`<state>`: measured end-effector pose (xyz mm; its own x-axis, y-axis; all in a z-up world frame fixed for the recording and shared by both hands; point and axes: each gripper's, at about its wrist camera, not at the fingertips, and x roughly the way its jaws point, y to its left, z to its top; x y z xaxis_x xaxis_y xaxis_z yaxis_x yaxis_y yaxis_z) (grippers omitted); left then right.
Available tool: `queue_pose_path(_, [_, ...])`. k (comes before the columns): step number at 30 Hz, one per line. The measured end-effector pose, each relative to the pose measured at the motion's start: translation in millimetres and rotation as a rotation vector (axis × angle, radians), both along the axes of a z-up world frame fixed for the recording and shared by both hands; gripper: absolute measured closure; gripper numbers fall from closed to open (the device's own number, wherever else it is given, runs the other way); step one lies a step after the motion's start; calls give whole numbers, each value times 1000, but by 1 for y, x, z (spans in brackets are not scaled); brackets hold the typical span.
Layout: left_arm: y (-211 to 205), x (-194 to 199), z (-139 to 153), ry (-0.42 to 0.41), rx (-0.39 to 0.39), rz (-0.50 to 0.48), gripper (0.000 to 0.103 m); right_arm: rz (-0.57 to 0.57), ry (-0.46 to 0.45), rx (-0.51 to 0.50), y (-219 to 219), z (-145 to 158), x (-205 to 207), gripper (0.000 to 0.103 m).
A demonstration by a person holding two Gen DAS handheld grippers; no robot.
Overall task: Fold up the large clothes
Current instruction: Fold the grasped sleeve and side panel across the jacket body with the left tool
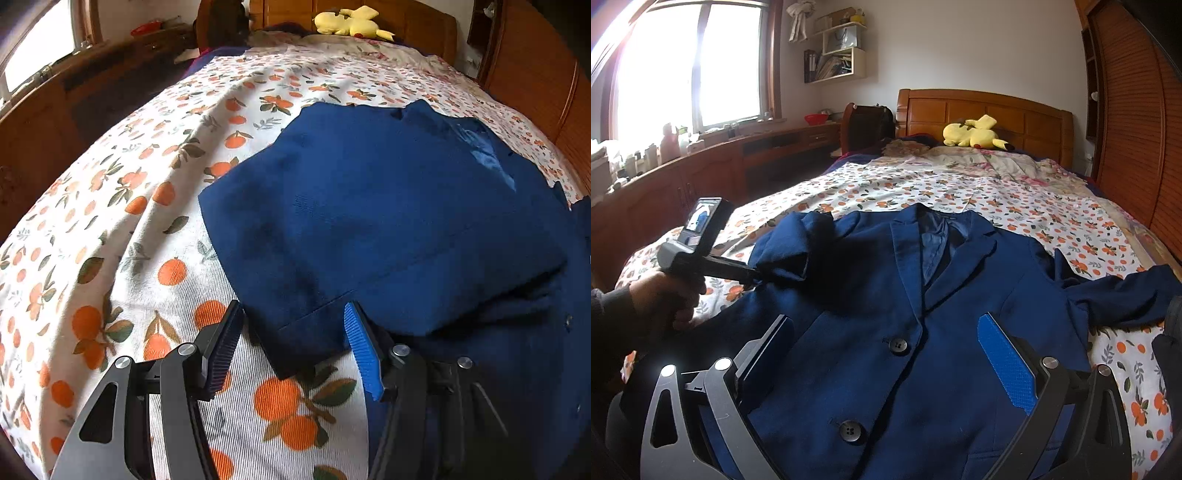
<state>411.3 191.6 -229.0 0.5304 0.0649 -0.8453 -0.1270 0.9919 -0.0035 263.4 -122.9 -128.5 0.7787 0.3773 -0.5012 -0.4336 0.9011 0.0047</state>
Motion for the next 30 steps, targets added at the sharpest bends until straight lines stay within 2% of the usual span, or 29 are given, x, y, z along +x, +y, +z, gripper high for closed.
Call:
queue_pose_path(3, [2, 3, -1, 2, -14, 8, 44, -1, -4, 0, 0, 3, -1, 7])
queue_pose_path(4, [1, 2, -1, 0, -9, 4, 54, -1, -6, -1, 0, 4, -1, 7])
queue_pose_path(5, [-1, 1, 0, -2, -6, -10, 69, -2, -6, -2, 0, 4, -1, 7])
queue_pose_path(6, [-3, 1, 0, -1, -7, -24, 76, -5, -8, -4, 0, 5, -1, 7])
queue_pose_path(7, [-7, 1, 2, 3, 9, -41, 88, -11, -8, -8, 0, 5, -2, 7])
queue_pose_path(8, [-9, 1, 3, 5, 27, -49, 92, -15, -8, -10, -1, 6, -2, 7])
queue_pose_path(10, [-17, -3, 13, -15, 65, -52, 94, -20, -8, -9, -3, 7, -1, 7])
queue_pose_path(14, [-36, -14, 51, -106, 68, -67, 94, -30, -14, -11, -7, 9, -5, 7])
queue_pose_path(17, [-65, -29, 89, -199, 76, -119, 94, -41, -18, -13, -12, 10, -7, 7])
queue_pose_path(21, [-104, -50, 125, -275, 46, -201, 94, -61, -14, -21, -22, 6, -8, 7])
queue_pose_path(24, [-132, -67, 139, -315, 31, -257, 94, -74, -3, -32, -27, -1, -8, 7])
queue_pose_path(30, [-175, -109, 138, -336, -8, -341, 94, -89, 21, -46, -32, -9, -7, 7])
